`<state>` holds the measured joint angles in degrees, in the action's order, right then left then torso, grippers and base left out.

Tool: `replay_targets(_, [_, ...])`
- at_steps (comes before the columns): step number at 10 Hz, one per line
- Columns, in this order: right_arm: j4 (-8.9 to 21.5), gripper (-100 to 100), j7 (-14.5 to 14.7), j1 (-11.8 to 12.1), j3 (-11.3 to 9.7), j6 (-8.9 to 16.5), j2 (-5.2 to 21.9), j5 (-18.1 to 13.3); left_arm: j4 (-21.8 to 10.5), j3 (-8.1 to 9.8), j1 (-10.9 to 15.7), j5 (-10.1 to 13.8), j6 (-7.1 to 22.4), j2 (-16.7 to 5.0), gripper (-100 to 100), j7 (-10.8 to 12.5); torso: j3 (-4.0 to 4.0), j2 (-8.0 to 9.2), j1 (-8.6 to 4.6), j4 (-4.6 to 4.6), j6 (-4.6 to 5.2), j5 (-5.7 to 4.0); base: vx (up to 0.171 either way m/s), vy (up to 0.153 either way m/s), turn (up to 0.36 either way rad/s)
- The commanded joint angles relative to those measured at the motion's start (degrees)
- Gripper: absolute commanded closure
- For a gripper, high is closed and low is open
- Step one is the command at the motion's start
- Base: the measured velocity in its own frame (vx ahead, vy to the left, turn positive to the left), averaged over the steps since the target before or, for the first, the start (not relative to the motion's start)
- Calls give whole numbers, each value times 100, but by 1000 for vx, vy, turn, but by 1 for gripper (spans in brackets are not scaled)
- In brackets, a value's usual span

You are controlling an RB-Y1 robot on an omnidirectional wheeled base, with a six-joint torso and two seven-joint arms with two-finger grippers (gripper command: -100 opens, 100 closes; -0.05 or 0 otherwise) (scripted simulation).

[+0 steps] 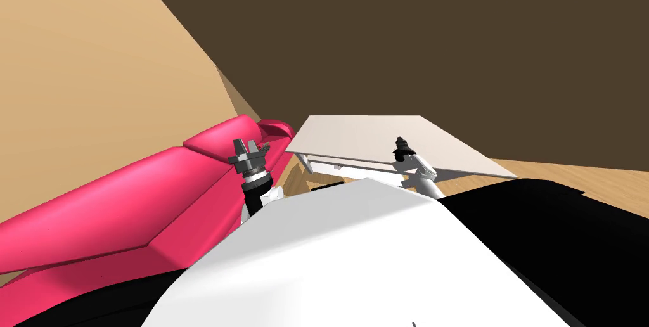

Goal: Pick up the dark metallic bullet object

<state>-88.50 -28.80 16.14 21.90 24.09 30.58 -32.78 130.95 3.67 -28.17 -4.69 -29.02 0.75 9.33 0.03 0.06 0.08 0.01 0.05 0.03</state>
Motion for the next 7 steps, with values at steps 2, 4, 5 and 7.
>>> replay_targets(2, [429, -100, -191, -63, -33, 379, 88, -245, 0, 0, 1, 0, 0, 0, 0, 0, 1, 1, 2, 1, -4, 0, -4, 21, 160])
replay_targets(4, [747, -100, -341, -140, -94, 551, 172, -457, 0, 0, 0, 0, 0, 0, 0, 0, 3, 5, -4, 1, 3, 0, -5, 11, 77])
replay_targets(5, [747, -100, -341, -140, -94, 703, 172, -457, 0, 0, 1, 0, 0, 0, 0, 0, 3, 5, -2, 2, -4, 0, -7, 10, 133])
replay_targets(7, [1065, -100, -486, -214, -171, 1019, 251, -669, 0, 0, 1, 0, 0, 0, 0, 0, 3, 5, -2, 2, -5, 1, -10, 11, 181])
